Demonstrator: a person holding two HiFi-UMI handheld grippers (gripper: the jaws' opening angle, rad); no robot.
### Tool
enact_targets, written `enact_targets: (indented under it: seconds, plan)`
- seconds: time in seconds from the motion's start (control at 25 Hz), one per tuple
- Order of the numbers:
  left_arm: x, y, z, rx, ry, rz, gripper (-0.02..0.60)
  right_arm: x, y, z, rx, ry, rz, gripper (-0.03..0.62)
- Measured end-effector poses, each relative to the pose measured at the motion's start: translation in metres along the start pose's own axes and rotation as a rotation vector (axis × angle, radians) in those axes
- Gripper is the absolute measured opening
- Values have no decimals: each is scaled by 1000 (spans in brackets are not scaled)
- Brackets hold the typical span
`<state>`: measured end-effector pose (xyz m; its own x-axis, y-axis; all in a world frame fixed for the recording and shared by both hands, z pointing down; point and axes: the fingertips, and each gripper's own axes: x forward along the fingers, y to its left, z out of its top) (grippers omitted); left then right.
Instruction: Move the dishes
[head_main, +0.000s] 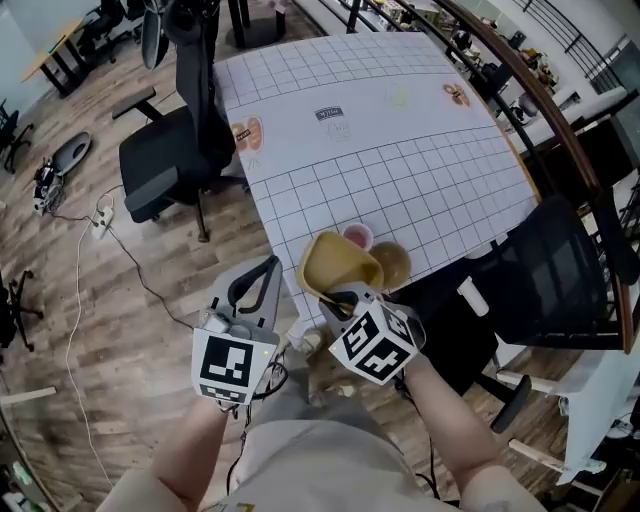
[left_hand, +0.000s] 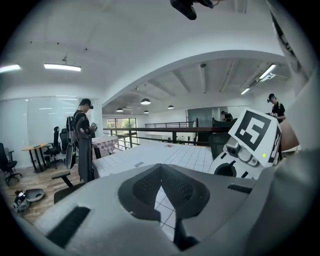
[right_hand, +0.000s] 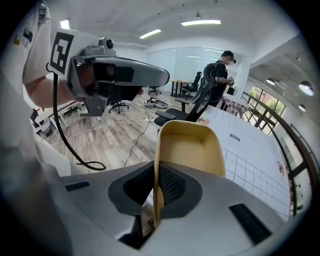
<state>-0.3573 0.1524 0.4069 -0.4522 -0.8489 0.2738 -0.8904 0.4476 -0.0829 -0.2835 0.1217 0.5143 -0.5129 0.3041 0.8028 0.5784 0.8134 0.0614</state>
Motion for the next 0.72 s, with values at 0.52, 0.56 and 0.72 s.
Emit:
enact_targets:
  seconds: [0.52,0.56,0.72]
  plan:
    - [24,8,-95,-67,149,-35,14,99,13,-61,47,175,33,29]
    - [26,8,-101,-69,159,-37,14,103,12,-65,43,193,21,29]
    - [33,6,-119,-92,191,-51,14,118,8,-80,36,259,-36,29]
